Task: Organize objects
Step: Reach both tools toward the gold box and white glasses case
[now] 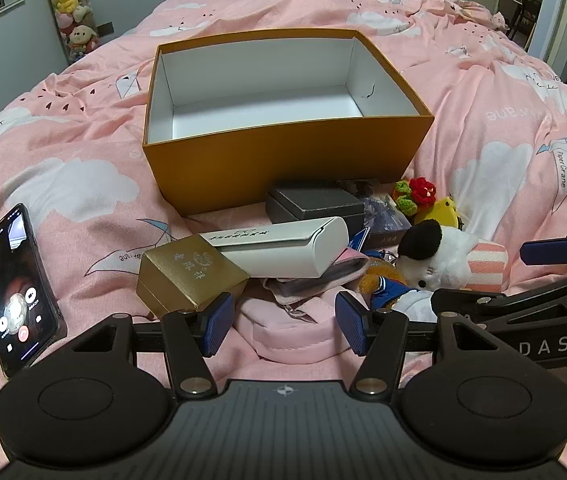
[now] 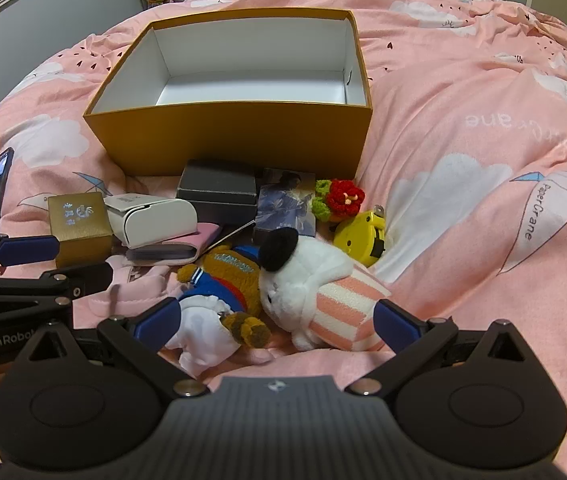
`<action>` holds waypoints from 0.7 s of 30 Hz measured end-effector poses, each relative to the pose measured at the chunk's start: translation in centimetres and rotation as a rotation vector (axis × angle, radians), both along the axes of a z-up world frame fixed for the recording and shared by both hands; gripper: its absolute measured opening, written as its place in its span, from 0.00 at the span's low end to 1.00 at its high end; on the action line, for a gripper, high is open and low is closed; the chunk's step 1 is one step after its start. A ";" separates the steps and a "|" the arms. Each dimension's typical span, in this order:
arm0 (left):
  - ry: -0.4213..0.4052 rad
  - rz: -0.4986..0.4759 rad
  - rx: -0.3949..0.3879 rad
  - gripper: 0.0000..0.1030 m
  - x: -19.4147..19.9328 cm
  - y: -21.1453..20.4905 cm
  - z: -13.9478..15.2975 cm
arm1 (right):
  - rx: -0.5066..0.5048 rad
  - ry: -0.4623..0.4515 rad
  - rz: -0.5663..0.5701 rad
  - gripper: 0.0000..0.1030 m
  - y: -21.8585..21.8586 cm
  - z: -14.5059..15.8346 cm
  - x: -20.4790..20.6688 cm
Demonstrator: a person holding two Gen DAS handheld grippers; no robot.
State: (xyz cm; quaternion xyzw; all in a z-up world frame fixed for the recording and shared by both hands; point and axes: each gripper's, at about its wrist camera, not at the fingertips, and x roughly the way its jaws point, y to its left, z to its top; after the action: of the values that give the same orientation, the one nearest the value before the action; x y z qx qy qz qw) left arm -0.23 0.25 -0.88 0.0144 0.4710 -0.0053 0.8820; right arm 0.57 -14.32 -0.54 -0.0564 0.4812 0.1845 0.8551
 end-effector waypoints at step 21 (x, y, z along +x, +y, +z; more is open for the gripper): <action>-0.034 -0.062 -0.084 0.60 0.4 1.8 0.6 | 0.132 -0.001 -0.001 0.99 -0.9 0.4 1.2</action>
State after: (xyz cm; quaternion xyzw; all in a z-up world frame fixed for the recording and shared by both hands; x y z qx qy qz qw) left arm 0.19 2.07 -0.29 -0.0082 0.4548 -0.0520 0.8890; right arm 1.72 -15.21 -0.17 0.0004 0.4677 0.2154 0.8572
